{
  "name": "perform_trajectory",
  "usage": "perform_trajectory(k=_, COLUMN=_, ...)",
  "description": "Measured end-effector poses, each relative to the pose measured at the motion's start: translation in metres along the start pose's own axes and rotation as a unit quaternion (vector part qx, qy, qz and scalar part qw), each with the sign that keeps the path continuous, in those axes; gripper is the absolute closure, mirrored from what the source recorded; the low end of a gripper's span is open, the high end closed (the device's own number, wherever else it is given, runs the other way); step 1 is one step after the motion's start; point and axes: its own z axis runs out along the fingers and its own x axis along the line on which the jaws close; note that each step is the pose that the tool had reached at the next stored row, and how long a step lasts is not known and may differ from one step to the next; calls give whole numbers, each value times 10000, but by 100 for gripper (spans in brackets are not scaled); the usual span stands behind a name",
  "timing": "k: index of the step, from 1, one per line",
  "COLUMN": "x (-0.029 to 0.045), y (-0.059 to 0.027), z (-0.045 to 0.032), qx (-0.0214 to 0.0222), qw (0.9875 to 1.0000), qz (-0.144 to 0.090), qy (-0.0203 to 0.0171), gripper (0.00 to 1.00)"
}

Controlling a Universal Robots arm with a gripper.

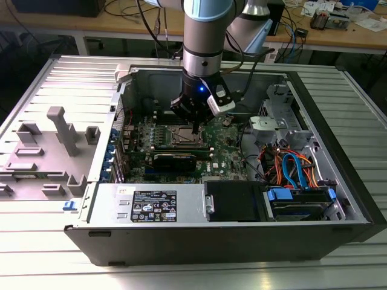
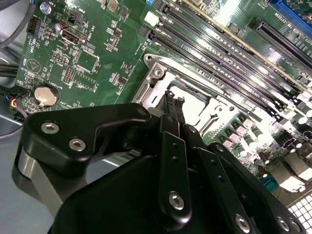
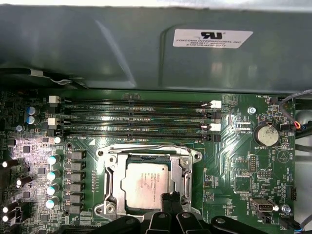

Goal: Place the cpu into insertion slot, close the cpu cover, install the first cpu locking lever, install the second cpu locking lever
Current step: 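Install the second cpu locking lever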

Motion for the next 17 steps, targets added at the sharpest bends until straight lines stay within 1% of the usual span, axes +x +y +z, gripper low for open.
perform_trajectory(k=4, x=-3, y=0, z=0, qx=0, qw=10000, qz=-1, qy=1, gripper=89)
perform_trajectory(k=7, x=-2, y=-1, z=-18, qx=-1, qw=10000, qz=0, qy=18, gripper=89)
perform_trajectory(k=12, x=-3, y=-10, z=-102, qx=0, qw=10000, qz=-1, qy=21, gripper=89)
perform_trajectory(k=13, x=-2, y=-33, z=-123, qx=0, qw=10000, qz=0, qy=21, gripper=89)
perform_trajectory(k=17, x=1, y=-120, z=-123, qx=2, qw=10000, qz=0, qy=21, gripper=89)
